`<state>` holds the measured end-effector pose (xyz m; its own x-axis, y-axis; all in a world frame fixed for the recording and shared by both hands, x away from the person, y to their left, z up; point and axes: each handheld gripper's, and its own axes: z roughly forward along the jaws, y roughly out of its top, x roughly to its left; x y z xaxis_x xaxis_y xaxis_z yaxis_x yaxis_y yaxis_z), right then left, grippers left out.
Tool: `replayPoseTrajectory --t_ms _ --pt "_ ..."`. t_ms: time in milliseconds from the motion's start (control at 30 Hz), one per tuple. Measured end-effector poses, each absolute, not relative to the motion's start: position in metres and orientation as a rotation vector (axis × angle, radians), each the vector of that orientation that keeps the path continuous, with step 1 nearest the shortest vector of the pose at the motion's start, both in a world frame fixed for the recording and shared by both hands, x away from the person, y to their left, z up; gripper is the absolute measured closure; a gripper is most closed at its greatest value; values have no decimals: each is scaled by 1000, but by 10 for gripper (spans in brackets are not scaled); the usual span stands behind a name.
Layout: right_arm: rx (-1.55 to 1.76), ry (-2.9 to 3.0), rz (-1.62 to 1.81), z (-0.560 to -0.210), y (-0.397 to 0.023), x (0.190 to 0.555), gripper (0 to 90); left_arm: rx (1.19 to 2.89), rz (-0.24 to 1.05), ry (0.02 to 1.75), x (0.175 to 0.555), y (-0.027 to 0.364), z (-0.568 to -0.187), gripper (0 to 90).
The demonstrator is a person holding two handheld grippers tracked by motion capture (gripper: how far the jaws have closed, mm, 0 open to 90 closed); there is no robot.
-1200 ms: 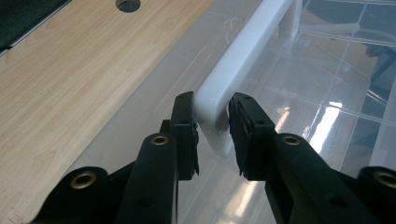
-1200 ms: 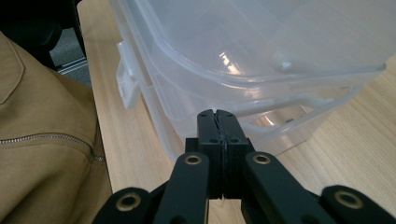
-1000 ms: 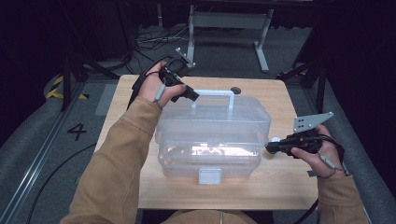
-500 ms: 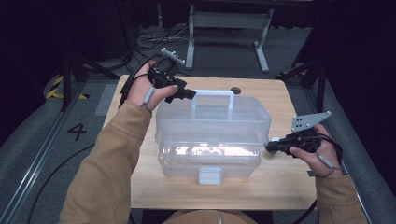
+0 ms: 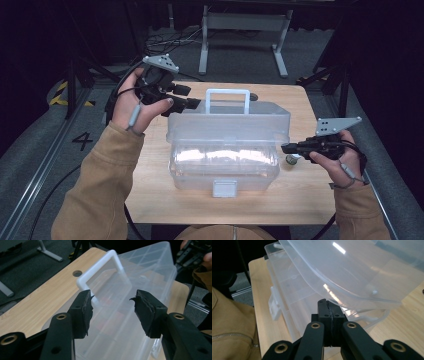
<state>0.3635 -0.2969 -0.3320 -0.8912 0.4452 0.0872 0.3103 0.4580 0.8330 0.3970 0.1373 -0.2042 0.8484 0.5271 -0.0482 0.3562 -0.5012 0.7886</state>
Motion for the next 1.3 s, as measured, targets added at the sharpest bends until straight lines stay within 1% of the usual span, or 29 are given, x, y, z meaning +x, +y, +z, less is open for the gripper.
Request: replayPoseTrajectory --t_ms 200,467,733,900,967,1033,1300 --pt "707 2452 1465 -328 -297 365 900 2162 237 605 380 136 -207 488" --pt "755 2351 1515 -325 -296 368 900 2160 204 582 369 133 -216 500" --pt "790 2300 1541 -324 -296 371 900 2146 167 514 360 131 -236 506" --pt "804 2258 1546 -322 -294 372 900 2121 151 528 358 133 -252 525" --pt "818 2240 1563 -322 -293 374 900 2093 143 546 358 136 -259 554" --pt "823 2225 1573 -322 -293 375 900 2059 134 570 360 140 -271 565" --pt "832 2200 1583 -323 -292 376 900 2007 185 635 364 145 -297 611"
